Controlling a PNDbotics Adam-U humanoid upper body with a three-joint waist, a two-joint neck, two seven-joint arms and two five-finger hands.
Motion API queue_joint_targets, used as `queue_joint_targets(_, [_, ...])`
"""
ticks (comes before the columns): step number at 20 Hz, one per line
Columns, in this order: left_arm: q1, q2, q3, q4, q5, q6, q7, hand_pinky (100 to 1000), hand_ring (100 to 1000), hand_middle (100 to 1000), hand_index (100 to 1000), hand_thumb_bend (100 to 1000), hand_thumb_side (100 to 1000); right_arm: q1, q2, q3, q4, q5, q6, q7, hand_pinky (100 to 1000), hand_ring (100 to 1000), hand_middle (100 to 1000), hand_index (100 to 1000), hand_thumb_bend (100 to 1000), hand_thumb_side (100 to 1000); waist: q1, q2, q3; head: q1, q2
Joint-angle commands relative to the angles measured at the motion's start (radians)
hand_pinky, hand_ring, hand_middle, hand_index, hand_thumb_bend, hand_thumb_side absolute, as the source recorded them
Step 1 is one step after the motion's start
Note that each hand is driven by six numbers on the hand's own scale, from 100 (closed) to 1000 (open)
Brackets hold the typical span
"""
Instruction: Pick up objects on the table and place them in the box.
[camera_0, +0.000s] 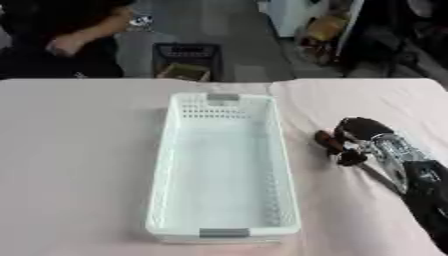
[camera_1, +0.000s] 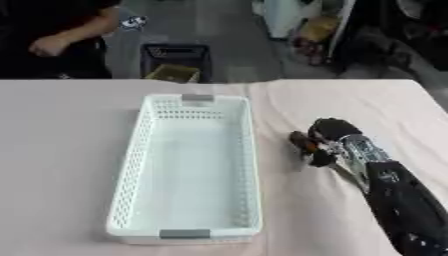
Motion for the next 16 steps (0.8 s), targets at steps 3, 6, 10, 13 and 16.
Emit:
queue_joint_targets(3, [-0.014, 0.015, 0.002, -0.012, 0.004, -0.001, -0.003, 659, 682, 692, 814, 244, 1000, -0.002, -0.036, -0.002, -0.006, 0.000, 0.010, 0.000, 333, 449, 402, 499, 100, 294, 0.004, -0.005, -0.002, 0.001, -0.009])
queue_joint_targets(6, [-0.014, 0.015, 0.002, -0.012, 0.003, 0.000, -0.004, 659, 682, 693, 815, 244, 1000, -0.002, -0.037, -0.003, -0.009, -0.003, 0.014, -0.003, 326, 429, 379, 508, 100, 295, 0.004, -0.005, -0.002, 0.001, -0.008])
queue_joint_targets(10, [-0.014, 0.015, 0.002, -0.012, 0.003, 0.000, -0.004, 659, 682, 693, 815, 244, 1000, -0.001, -0.038, -0.004, -0.014, -0.003, 0.017, -0.006, 349, 432, 347, 545, 100, 315, 0.004, -0.004, -0.002, 0.002, -0.008])
queue_joint_targets(13, [-0.014, 0.014, 0.002, -0.012, 0.003, 0.000, -0.003, 659, 682, 694, 815, 244, 1000, 0.001, -0.040, -0.006, -0.017, -0.003, 0.021, -0.012, 347, 428, 325, 519, 100, 345, 0.004, -0.004, -0.002, 0.002, -0.008])
queue_joint_targets(16, [-0.013, 0.014, 0.002, -0.012, 0.003, 0.000, -0.004, 659, 681, 694, 815, 243, 1000, 0.002, -0.041, -0.009, -0.020, -0.003, 0.028, -0.023, 340, 414, 296, 478, 100, 343, 0.004, -0.004, -0.002, 0.002, -0.008])
